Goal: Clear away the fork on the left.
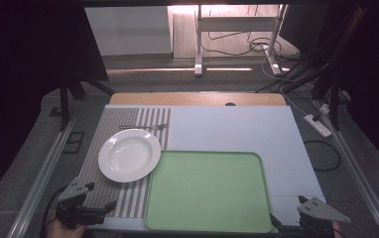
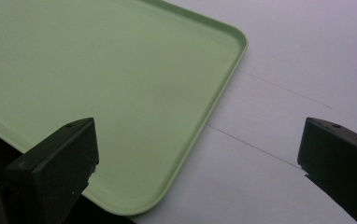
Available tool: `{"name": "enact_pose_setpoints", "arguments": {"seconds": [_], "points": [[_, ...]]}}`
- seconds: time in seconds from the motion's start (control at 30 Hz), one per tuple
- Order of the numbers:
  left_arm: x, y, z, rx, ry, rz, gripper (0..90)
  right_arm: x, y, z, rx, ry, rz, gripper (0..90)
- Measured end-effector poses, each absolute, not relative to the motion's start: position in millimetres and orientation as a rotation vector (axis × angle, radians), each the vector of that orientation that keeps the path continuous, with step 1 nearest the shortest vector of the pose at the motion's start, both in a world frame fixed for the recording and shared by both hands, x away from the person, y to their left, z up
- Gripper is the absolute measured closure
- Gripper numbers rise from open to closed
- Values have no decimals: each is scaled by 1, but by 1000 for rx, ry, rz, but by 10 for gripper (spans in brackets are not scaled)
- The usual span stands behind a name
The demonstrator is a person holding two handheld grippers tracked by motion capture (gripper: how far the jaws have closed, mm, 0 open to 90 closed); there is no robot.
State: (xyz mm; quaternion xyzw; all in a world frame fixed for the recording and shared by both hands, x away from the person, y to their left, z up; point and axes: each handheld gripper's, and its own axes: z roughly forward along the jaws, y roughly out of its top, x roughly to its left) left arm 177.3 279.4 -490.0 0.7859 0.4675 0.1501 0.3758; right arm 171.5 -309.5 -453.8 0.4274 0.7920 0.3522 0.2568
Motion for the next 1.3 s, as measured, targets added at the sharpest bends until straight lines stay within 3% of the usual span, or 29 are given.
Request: {"name": "enact_pose_setpoints", "arguments": {"seconds": [0.7,1.3], "points": [[183,287,-492,1977,1213,260,4,172,-306,-455,1129,2185,936,0],[194,278,-491,2005,1183,277,0,173,-305,-455,1124,2196,924,0]]}}
